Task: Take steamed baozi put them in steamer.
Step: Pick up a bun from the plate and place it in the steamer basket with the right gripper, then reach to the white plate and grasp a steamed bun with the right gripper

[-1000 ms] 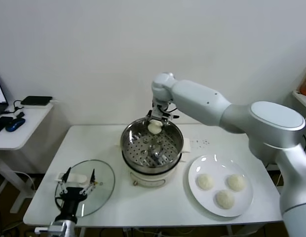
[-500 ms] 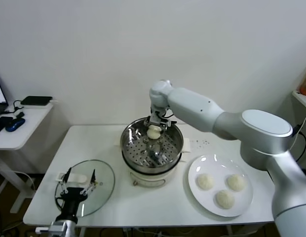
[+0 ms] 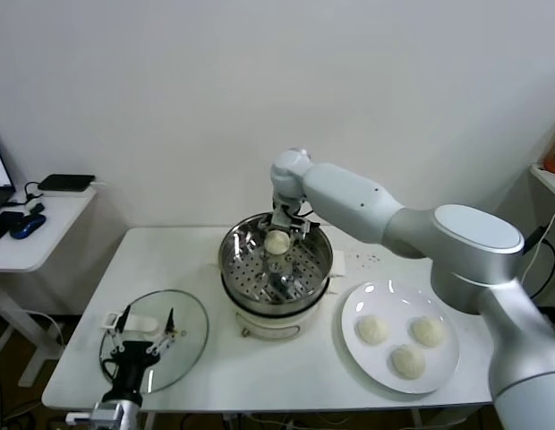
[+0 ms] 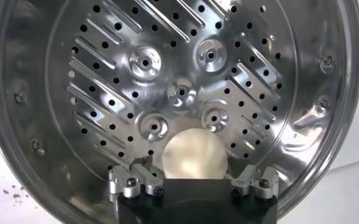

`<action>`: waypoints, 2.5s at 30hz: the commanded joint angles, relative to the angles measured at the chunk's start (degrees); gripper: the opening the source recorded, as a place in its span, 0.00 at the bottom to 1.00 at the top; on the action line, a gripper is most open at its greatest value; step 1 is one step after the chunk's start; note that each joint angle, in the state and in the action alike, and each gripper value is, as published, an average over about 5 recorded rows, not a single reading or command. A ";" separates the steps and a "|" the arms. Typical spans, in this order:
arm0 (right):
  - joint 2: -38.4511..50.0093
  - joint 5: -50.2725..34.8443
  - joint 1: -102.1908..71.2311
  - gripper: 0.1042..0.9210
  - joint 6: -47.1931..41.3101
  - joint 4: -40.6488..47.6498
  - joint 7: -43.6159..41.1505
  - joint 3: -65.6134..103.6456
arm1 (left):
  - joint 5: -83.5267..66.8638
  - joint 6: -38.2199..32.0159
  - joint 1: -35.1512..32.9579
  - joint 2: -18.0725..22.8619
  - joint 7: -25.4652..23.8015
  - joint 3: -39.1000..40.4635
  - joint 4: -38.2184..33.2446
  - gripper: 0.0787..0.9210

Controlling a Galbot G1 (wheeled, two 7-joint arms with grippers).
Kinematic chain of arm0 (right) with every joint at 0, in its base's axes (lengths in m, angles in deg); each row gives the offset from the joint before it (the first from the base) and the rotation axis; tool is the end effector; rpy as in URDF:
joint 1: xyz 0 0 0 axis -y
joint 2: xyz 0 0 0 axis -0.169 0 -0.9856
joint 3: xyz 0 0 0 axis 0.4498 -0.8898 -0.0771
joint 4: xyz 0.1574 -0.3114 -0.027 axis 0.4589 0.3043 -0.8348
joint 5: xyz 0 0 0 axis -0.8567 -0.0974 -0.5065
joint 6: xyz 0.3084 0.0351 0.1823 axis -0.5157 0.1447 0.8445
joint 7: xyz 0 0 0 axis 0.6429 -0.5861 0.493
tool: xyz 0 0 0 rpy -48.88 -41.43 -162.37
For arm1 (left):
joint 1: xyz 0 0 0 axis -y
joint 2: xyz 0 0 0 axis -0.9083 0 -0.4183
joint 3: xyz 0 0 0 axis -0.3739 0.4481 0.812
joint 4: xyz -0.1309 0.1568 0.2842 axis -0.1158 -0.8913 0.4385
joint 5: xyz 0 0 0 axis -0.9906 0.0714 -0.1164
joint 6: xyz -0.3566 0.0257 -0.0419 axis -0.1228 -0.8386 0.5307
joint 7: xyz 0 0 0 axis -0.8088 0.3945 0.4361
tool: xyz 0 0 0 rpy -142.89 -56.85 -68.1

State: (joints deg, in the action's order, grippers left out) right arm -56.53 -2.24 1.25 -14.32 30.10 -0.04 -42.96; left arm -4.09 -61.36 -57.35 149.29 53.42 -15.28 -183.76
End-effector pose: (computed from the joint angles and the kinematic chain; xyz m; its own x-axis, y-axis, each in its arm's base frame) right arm 0.6218 0.1857 -0.0978 -0.2337 -0.1067 0.9664 -0.2127 -0.9643 -0.1579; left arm 0.1625 0.0780 -0.3556 -0.9990 -0.0426 0.0112 -0.0397 0.9803 0.1937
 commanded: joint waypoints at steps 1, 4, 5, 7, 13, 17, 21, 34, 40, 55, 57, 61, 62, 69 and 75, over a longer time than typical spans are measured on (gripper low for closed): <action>0.02 0.84 -0.08 0.88 0.51 -0.22 -0.22 0.79 | 0.05 0.03 -0.02 0.09 0.03 0.03 -0.13 0.88; 1.65 -2.60 1.87 0.88 0.28 -2.61 -1.53 -0.73 | -0.01 -0.01 -0.26 0.06 0.03 -0.08 -0.26 0.88; 2.53 -4.43 2.98 0.88 -0.18 -4.00 -2.15 -1.89 | -0.05 0.00 -0.32 0.03 0.02 -0.12 -0.26 0.88; 4.58 -9.30 5.82 0.88 -1.91 -7.14 -3.41 -4.83 | -0.09 0.06 -0.32 -0.08 0.01 -0.12 -0.18 0.88; 12.33 -24.73 16.07 0.88 -9.67 -18.94 -4.76 -12.98 | 0.07 0.49 0.27 -0.07 0.00 0.39 -0.21 0.88; 19.10 -37.18 23.29 0.88 -21.10 -24.27 -1.96 -19.18 | 0.09 0.39 0.30 -0.13 0.00 0.62 -0.13 0.88; 25.02 -50.83 28.02 0.88 -30.88 -26.56 1.06 -25.81 | -0.07 0.13 0.20 -0.30 -0.01 0.73 -0.04 0.88; 42.77 -61.38 30.72 0.88 -44.22 -38.76 2.59 -37.33 | -0.68 0.20 0.02 -0.27 -0.01 1.79 -0.51 0.88; 46.99 -57.85 26.18 0.88 -45.45 -42.74 4.24 -36.89 | -0.60 -0.04 -0.26 0.08 0.17 1.82 -1.09 0.88; 47.24 -47.92 4.99 0.88 -46.80 -36.35 6.93 -24.65 | -0.38 -0.03 -0.44 -0.66 0.18 1.59 -1.68 0.88; 46.00 -47.50 3.57 0.88 -46.95 -35.99 7.41 -23.92 | -0.23 0.04 -0.29 -0.76 0.16 1.68 -1.49 0.88; 42.67 -46.97 1.16 0.88 -47.25 -34.52 8.29 -22.74 | -0.09 0.31 -0.07 -0.70 0.14 1.85 -1.29 0.88; 41.91 -46.85 0.74 0.88 -47.32 -34.16 8.35 -22.55 | -0.04 0.40 0.00 -0.66 0.14 1.91 -1.29 0.88; 39.31 -46.07 -1.10 0.88 -47.66 -32.72 7.86 -22.08 | 0.48 0.89 0.71 -0.45 0.17 2.22 -1.16 0.88; 38.65 -44.24 -2.45 0.88 -47.34 -30.41 7.37 -21.46 | 0.48 0.92 0.92 -0.44 0.17 2.29 -0.79 0.88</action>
State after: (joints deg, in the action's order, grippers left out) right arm -16.71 -47.82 1.44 -61.29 -1.75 7.25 -65.38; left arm -3.73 -60.52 -56.59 148.83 53.58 -13.02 -184.59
